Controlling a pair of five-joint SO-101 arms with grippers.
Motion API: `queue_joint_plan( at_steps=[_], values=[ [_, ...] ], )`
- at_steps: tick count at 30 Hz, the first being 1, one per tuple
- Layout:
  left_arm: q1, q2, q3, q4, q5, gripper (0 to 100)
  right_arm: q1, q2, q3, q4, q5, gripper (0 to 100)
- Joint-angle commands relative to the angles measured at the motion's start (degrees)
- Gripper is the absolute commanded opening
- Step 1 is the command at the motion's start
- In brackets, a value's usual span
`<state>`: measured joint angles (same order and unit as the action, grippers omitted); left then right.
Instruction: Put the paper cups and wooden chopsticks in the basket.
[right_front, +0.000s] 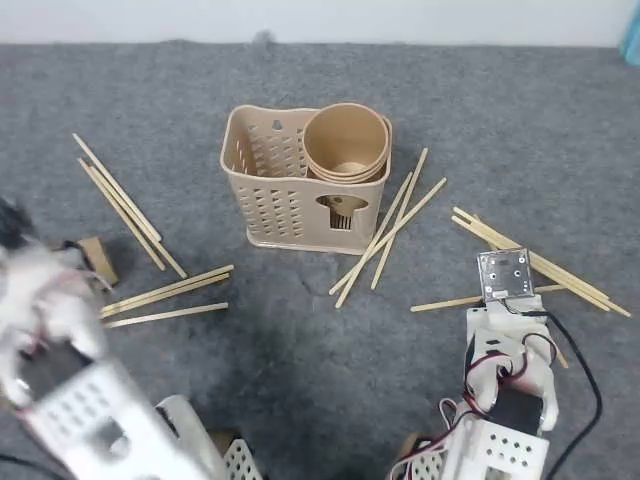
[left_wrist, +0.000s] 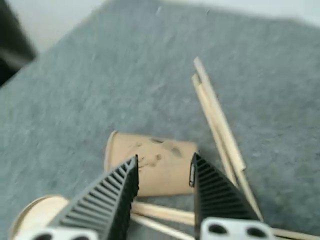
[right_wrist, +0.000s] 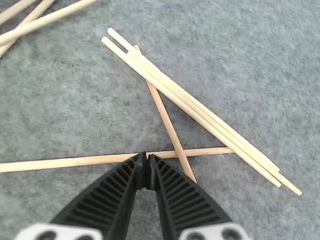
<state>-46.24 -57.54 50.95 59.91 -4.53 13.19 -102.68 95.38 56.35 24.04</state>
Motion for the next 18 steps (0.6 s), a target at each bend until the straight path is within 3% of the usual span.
queue_joint_plan(
  at_steps=[1, 5, 11, 18],
  values=[
    [-5.5, 17.6, -15.0, 0.6, 1.6, 16, 0.0, 0.0, 1.0, 0.3, 0.9, 0.9],
    [-10.0, 33.6, -27.2, 4.6, 3.5, 17, -0.2, 0.0, 1.1, 0.7, 3.8, 0.9],
    [-11.3, 53.2, -40.7, 11.0, 3.3, 17, -0.2, 0.0, 1.1, 0.7, 4.4, 0.9],
    [-10.9, 61.9, -46.6, 10.8, 3.3, 17, -0.3, 0.0, 1.1, 0.7, 4.5, 0.9]
  ],
)
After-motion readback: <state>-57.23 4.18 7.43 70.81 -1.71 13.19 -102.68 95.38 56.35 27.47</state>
